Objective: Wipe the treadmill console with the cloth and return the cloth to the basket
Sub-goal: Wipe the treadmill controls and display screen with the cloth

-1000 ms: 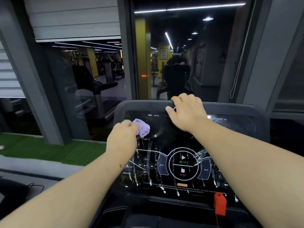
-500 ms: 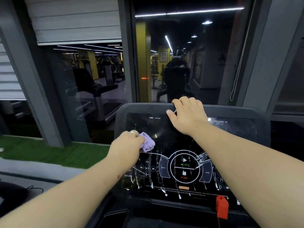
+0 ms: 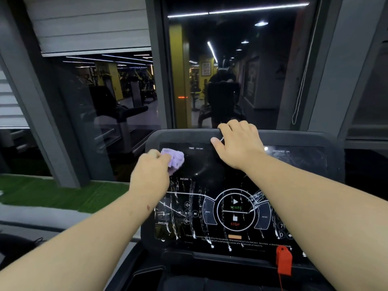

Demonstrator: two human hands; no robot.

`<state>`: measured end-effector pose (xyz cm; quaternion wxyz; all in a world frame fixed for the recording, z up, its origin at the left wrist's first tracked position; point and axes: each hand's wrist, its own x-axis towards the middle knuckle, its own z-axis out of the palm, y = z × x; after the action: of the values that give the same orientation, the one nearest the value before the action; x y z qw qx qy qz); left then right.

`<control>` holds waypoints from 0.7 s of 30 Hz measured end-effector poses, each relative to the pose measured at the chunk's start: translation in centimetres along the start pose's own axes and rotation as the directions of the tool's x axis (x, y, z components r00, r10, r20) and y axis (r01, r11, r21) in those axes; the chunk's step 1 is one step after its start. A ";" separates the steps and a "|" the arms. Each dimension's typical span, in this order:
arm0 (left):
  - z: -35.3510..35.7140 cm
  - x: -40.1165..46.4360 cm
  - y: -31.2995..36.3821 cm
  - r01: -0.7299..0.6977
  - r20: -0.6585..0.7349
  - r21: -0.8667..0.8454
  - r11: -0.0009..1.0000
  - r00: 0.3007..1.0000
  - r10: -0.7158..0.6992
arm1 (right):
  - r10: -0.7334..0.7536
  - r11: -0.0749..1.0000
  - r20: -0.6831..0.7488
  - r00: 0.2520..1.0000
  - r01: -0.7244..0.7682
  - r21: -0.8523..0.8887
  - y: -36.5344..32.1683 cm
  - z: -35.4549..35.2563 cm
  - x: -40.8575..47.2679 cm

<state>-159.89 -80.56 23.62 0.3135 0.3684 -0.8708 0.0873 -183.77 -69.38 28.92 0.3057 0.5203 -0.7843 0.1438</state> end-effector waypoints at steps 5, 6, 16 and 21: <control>1.1 -2.5 0.2 -0.181 0.196 0.026 0.983 0.965 0.172 | 0.006 1.000 -0.006 1.000 -0.006 -0.001 0.0 0.1 0.0; 1.1 -1.0 -0.6 -0.145 0.127 0.018 0.989 0.982 0.141 | 0.006 1.000 -0.003 1.000 -0.006 -0.003 -0.1 0.1 0.0; 0.5 1.0 -1.4 -0.144 0.042 0.067 0.987 0.989 0.141 | 0.007 1.000 0.003 1.000 -0.007 -0.004 -0.1 0.0 0.0; 2.0 -1.7 0.1 -0.138 0.031 -0.030 0.990 0.990 0.139 | 0.014 1.000 -0.002 1.000 -0.014 0.000 -0.1 0.1 0.1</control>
<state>-160.00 -80.24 21.04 0.2972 0.3043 -0.9005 0.0907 -183.69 -69.51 28.90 0.3052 0.5146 -0.7878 0.1464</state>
